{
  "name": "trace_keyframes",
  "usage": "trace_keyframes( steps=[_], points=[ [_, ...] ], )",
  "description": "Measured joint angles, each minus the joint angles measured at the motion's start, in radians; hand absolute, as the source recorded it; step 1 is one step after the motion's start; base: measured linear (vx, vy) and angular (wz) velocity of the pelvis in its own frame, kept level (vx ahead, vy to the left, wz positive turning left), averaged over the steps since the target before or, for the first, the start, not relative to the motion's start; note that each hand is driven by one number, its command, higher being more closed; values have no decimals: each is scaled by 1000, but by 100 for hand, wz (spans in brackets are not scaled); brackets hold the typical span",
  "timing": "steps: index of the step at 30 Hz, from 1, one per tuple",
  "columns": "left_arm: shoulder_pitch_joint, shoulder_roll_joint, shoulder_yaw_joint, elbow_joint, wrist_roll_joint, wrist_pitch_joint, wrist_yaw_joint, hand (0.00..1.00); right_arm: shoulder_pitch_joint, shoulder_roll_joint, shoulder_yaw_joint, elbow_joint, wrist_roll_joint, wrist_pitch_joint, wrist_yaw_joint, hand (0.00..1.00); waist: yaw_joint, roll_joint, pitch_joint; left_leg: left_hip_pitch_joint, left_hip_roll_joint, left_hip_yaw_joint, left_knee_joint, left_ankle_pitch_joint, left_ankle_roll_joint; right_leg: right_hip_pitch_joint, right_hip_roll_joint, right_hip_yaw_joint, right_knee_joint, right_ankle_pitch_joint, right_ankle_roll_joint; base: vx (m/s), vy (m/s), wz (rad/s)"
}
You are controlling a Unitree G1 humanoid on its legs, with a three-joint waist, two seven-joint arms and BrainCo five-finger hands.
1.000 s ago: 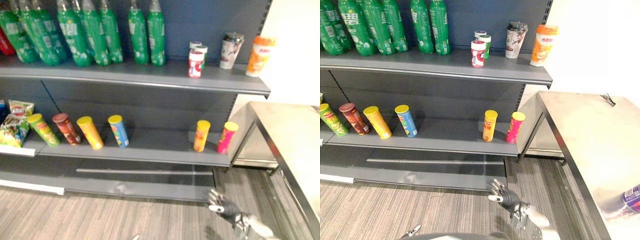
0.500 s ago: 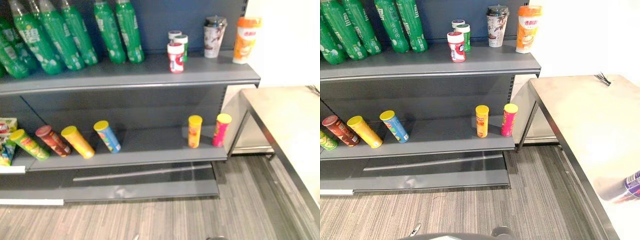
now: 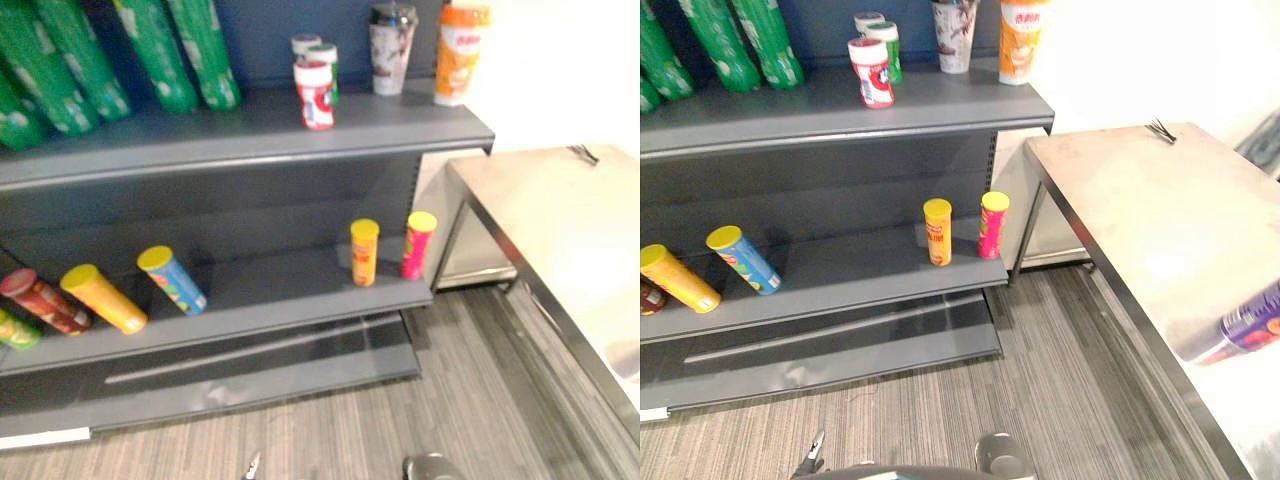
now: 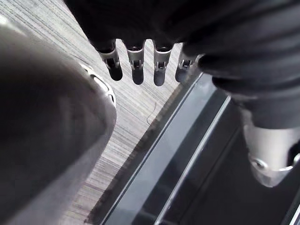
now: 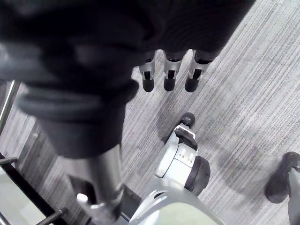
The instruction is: Put the gum and the chips on the shelf.
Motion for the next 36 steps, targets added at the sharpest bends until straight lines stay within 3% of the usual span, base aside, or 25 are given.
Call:
trace_keyframes(
  steps=[2, 5, 7, 8, 9, 10, 11, 12, 13, 15, 16, 18, 19, 20, 21, 22, 23, 27, 29, 30, 31, 33, 36],
  points=[
    [-15, 0, 3, 0, -25, -14, 7, 0, 6, 5, 15, -4, 30, 0, 22, 0, -6, -9, 22, -22, 7, 15, 93, -48, 16, -24, 4, 33, 50, -12, 15, -182, 124, -43],
    [-19, -1, 24, 4, -34, -17, 6, 0, 60, 16, 16, -13, 112, 0, 61, 0, -11, 0, 47, -22, 29, 69, 200, -106, 38, -41, 33, 103, 64, 6, 48, -232, 157, -70],
    [-22, -4, 31, 4, -34, -16, 12, 0, 92, 29, 12, -26, 165, 3, 75, 0, -18, 5, 52, -21, 42, 162, 237, -124, 58, -63, 55, 182, 1, 86, 70, -233, 117, -127],
    [-19, -5, 29, 5, -33, -16, 20, 0, 100, 32, 11, -37, 175, 6, 77, 0, -16, 8, 58, -23, 62, 216, 246, -125, 71, -78, 50, 187, -53, 134, 50, -307, 128, -171],
    [-22, -5, 29, 2, -32, -18, 23, 0, 101, 44, -4, -54, 188, 6, 68, 0, -14, 10, 84, -15, 70, 293, 246, -127, 93, -100, -17, 89, -122, 154, 25, -388, 172, -177],
    [-28, -2, 30, 2, -31, -18, 28, 0, 107, 58, -18, -78, 212, 6, 55, 0, -32, 17, 110, -1, 93, 347, 245, -125, 115, -117, -105, -103, -147, 166, 3, -324, 143, -146],
    [-28, -1, 30, 2, -28, -17, 31, 0, 107, 62, -24, -83, 215, 6, 54, 0, -39, 20, 116, 0, 108, 370, 242, -121, 122, -131, -141, -195, -130, 175, -30, -263, 116, -119],
    [-28, 1, 27, 4, -21, -15, 46, 0, 112, 66, -25, -87, 213, 7, 52, 0, -41, 31, 117, 7, 131, 424, 220, -110, 127, -159, -181, -303, -44, 176, -97, -193, 73, -119],
    [-27, 9, 25, 8, -21, -13, 57, 0, 108, 66, -24, -92, 211, 7, 51, 0, -38, 35, 114, 33, 143, 496, 171, -69, 124, -170, -212, -354, 78, 158, -126, -156, 56, -122],
    [-16, 11, 19, 4, -21, -12, 57, 0, 93, 64, -25, -100, 208, 7, 50, 0, -32, 31, 107, 72, 145, 583, 88, -10, 117, -156, -253, -406, 214, 137, -150, -59, -17, -125],
    [5, 11, 19, -10, -22, -12, 56, 0, 69, 67, -31, -112, 203, 5, 51, 0, -26, 18, 88, 100, 134, 666, 4, 43, 113, -119, -300, -476, 306, 121, -167, -23, -76, -160],
    [16, 12, 23, -28, -22, -9, 46, 0, 45, 67, -60, -113, 184, -1, 52, 0, -5, -4, 60, 111, 123, 731, -54, 81, 107, -69, -339, -543, 330, 116, -157, -13, -121, -149],
    [15, 18, 22, -30, -22, -9, 39, 0, 22, 66, -84, -107, 167, -3, 49, 0, 7, -14, 49, 100, 121, 745, -69, 95, 104, -37, -342, -586, 294, 92, -118, -106, -241, -184],
    [5, 46, 14, -13, -22, -8, 31, 0, -20, 58, -98, -93, 151, -8, 45, 0, 21, -25, 45, 77, 117, 737, -95, 120, 98, -18, -327, -672, 197, 41, -96, -188, -337, -199],
    [-1, 64, -4, 10, -22, -5, 27, 0, -47, 48, -99, -68, 137, -12, 40, 0, 22, -35, 37, 70, 110, 740, -119, 137, 94, -12, -317, -737, 142, 11, -106, -182, -311, -176],
    [-6, 82, -24, 24, -22, -3, 21, 0, -61, 39, -102, -57, 121, -15, 37, 0, 13, -44, 30, 69, 94, 739, -145, 152, 76, -1, -301, -763, 81, -27, -107, -44, -386, -123],
    [-31, 83, -45, 26, -21, 1, 15, 0, -63, 20, -105, -31, 112, -16, 34, 0, 10, -33, 26, 67, 94, 736, -156, 175, 53, 22, -254, -757, -10, -74, -99, 58, -292, -78],
    [-72, 82, -62, 44, -22, 5, 2, 0, -49, -23, -115, 9, 86, -8, 32, 0, -7, -6, 15, 67, 127, 693, -148, 217, 87, 25, -187, -723, -26, -81, -121, 157, -166, -38],
    [-77, 79, -62, 43, -24, 5, 3, 0, -58, -40, -131, 8, 87, -10, 28, 0, -7, -8, 16, 61, 127, 590, -122, 237, 97, 28, -174, -685, -30, -85, -129, 128, -80, -52],
    [-75, 73, -62, 43, -32, 4, 3, 0, -61, -53, -144, 7, 88, -17, 22, 0, -3, -19, 20, 43, 117, 479, -91, 223, 90, 32, -171, -639, -38, -85, -129, 60, 4, -64],
    [-74, 64, -62, 42, -34, 1, 4, 0, -75, -65, -144, 9, 88, -25, 12, 0, 6, -29, 25, 19, 65, 326, -93, 183, 68, 33, -174, -576, -46, -85, -129, 31, 48, -72],
    [-69, 62, -59, 39, -51, -10, 7, 0, -90, -78, -144, 12, 88, -33, 10, 0, 28, -36, 30, -26, -8, 140, -87, 151, 66, 39, -181, -511, -46, -83, -125, -12, 159, -69],
    [-42, 64, -48, 9, -73, -16, 19, 0, -103, -70, -143, 19, 87, -41, 10, 0, 50, -52, 42, -90, -34, 3, -132, 155, 72, 86, -192, -451, -42, -74, -92, -21, 275, -53]
  ],
)
